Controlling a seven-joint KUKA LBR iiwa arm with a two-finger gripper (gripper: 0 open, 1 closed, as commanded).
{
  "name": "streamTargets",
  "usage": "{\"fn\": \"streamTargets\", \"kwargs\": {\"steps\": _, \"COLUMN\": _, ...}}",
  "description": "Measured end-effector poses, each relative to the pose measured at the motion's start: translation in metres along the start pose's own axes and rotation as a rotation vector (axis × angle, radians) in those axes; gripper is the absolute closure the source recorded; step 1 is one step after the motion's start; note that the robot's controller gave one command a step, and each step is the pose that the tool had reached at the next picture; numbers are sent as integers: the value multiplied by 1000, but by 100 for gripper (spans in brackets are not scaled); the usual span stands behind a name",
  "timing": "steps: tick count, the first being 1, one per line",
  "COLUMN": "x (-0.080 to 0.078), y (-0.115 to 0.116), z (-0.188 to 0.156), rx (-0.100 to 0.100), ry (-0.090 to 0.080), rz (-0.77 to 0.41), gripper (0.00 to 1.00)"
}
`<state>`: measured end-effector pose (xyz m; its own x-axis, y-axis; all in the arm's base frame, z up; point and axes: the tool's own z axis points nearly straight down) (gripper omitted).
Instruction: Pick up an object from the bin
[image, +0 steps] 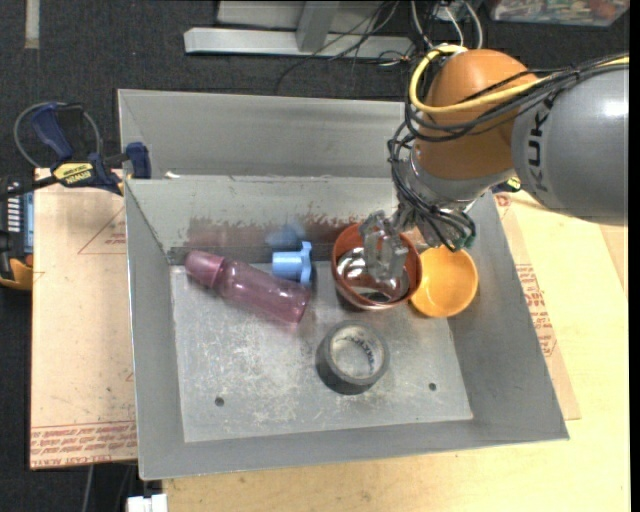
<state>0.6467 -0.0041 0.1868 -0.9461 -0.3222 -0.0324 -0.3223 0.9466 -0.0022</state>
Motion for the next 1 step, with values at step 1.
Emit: {"fn": "streamTargets", "kwargs": {"steps": 1, "x": 10, "y": 23, "z": 11, "rx": 5, "ry": -5, "rz": -40, "gripper": 100}}
